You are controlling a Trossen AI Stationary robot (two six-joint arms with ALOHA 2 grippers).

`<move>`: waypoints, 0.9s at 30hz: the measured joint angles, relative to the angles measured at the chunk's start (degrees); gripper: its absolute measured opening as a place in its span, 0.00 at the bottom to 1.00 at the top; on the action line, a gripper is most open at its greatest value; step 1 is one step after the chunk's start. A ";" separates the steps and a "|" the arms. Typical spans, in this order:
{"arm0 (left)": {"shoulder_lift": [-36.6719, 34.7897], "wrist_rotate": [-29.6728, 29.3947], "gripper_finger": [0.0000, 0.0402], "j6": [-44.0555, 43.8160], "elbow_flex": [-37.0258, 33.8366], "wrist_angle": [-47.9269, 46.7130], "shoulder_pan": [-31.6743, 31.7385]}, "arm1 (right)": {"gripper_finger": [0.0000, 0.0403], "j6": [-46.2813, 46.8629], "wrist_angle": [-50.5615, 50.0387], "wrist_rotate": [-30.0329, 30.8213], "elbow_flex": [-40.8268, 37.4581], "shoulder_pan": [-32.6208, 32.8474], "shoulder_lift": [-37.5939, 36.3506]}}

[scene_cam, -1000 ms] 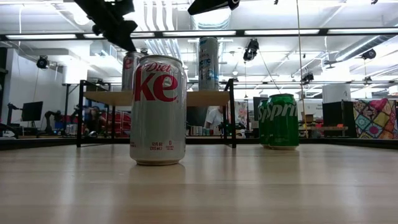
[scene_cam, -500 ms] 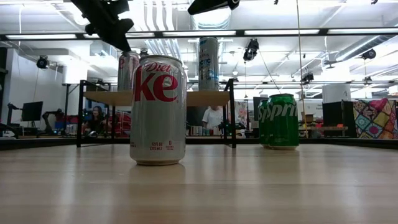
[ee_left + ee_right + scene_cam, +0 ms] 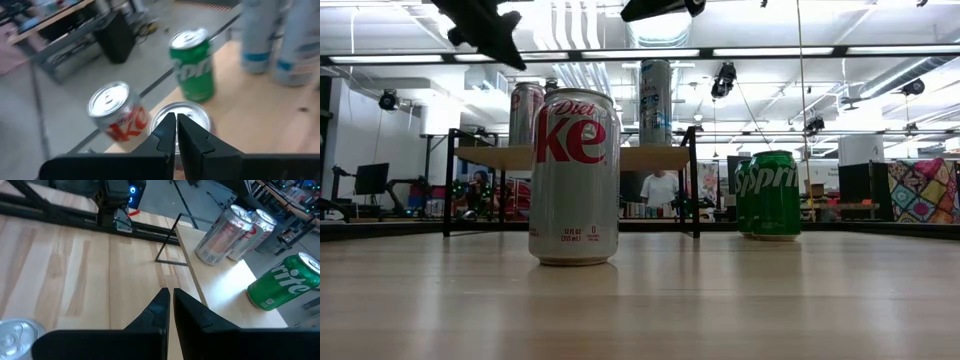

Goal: Place canned beverage on shelf
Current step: Put the top red and silver soda can aligned with the other red and silver soda cans on the shelf

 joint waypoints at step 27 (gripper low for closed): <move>-25.93 14.97 0.00 6.25 -23.93 13.70 -3.95 | 0.03 -9.45 0.60 0.61 37.51 -10.99 26.21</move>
